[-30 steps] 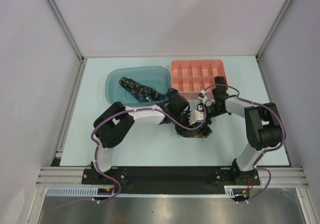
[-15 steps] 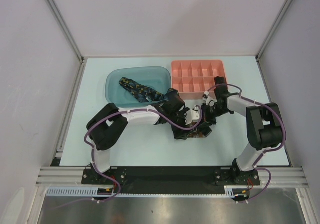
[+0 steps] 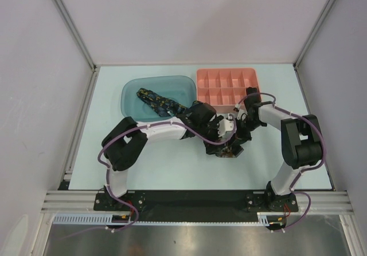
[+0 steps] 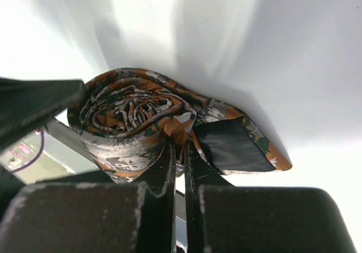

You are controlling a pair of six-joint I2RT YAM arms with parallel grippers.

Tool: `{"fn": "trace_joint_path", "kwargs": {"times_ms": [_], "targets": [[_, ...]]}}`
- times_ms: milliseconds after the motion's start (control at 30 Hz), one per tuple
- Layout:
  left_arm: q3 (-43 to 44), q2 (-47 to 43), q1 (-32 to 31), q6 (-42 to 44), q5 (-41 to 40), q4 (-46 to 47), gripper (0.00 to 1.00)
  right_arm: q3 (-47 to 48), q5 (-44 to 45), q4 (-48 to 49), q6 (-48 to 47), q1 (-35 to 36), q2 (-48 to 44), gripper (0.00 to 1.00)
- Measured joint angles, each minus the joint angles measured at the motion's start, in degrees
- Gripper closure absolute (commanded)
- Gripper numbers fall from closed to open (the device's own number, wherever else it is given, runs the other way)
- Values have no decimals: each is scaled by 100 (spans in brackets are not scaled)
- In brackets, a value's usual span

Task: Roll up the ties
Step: Roll the tie at the center of the board.

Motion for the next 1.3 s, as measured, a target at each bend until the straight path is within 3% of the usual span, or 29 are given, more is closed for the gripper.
{"fn": "trace_joint_path", "kwargs": {"times_ms": [200,267,367,400,500,600,633,733,800,867,933,1300], "targets": [[293,304,-138,0,24,219,1,205,177,-227,-96,79,162,100],[328,413,-173,4,50,229,10,245,199,-271,-116,94,184,100],[385,616,-205,52,87,221,36,264,181,-293,-160,96,205,100],[387,682,-214,85,96,214,51,267,162,-293,-177,96,210,100],[385,778,-227,221,13,179,72,282,87,-328,-229,94,223,91],[382,772,-245,328,-37,153,79,289,-50,-404,-299,-22,225,65],[382,767,-260,363,-55,153,80,286,-81,-442,-334,-90,223,50],[354,743,-291,417,-166,179,83,251,-131,-505,-396,-505,122,31],[334,732,-302,433,-216,197,83,184,-225,-505,-374,-876,-28,27],[302,715,-308,435,-267,232,83,79,-348,-525,-323,-1224,-225,9],[293,708,-319,433,-306,243,83,-81,-417,-549,-203,-1502,-380,0],[278,704,-321,411,-310,262,83,-750,-772,-356,372,-1412,-170,5]]}}
